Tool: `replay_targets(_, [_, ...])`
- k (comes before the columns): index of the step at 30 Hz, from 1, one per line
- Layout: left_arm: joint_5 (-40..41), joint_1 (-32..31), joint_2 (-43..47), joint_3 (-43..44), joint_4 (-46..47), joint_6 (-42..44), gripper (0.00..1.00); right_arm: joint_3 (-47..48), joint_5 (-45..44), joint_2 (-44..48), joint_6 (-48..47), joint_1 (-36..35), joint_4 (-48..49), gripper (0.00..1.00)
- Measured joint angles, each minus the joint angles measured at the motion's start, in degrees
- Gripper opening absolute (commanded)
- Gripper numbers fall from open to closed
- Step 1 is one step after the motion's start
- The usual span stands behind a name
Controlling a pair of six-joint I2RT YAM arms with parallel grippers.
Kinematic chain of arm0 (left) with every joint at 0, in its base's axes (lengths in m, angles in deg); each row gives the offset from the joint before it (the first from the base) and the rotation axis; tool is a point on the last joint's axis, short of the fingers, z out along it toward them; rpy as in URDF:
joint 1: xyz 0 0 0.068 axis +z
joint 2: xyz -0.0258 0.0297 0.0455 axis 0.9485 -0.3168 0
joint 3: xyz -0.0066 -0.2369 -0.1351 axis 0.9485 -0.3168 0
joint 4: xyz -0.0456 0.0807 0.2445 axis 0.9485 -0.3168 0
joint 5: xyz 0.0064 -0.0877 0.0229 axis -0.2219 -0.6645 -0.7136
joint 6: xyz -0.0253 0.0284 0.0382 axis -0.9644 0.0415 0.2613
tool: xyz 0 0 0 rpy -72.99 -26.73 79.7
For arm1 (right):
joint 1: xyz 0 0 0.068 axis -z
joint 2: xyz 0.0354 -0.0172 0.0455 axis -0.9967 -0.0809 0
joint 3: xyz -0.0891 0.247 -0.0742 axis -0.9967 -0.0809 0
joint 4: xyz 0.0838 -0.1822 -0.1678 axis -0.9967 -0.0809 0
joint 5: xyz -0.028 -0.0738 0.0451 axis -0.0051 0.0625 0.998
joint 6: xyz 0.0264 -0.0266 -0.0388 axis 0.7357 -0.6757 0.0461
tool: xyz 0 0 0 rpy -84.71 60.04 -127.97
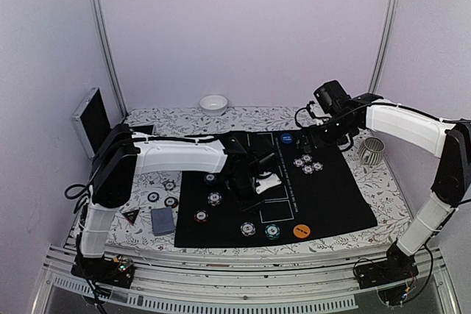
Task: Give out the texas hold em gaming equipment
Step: Place the poker chips pile on the poker table mat.
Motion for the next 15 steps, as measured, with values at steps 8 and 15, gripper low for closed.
replay_targets(8, [0.02,-0.04,-4.96,4.70,-0.20,0.28,0.00,-1.33,0.39,0.31,0.04,0.00,0.31,0.99])
replay_targets(15, [-0.09,-0.04,-6.67,5.20,-0.94,0.42,0.00,-1.38,0.59,0.33,0.04,0.00,0.35,0.99])
